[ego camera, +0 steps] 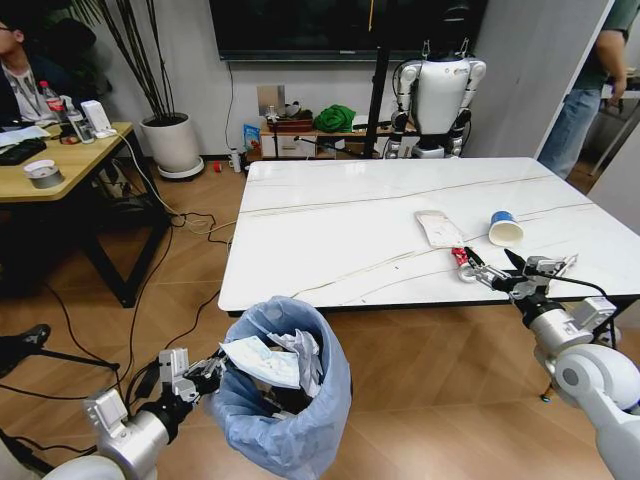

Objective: Pick up the trash bin and place the trash from the table into it.

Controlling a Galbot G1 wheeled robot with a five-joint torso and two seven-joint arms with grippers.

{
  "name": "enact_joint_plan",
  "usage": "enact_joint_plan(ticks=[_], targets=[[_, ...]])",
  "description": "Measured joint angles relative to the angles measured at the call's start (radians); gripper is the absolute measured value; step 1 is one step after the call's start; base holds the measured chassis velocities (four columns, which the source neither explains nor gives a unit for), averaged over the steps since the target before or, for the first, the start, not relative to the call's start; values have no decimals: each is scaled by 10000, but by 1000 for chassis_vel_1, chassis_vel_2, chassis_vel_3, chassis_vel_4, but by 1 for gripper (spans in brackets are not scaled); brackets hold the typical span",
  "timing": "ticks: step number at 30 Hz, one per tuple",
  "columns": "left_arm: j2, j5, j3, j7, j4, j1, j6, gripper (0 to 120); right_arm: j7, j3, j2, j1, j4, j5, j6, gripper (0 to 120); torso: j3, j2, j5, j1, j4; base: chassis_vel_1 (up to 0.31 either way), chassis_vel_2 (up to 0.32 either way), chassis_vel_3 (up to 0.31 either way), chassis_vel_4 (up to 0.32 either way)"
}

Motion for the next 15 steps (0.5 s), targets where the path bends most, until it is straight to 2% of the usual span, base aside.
enact_joint_plan(ticks=[15], targets=[[18, -24, 48, 0, 30, -68, 8, 0, -23, 36, 55, -90, 2, -6, 8, 100, 0, 0, -1, 0, -1, -8, -7, 8, 11]])
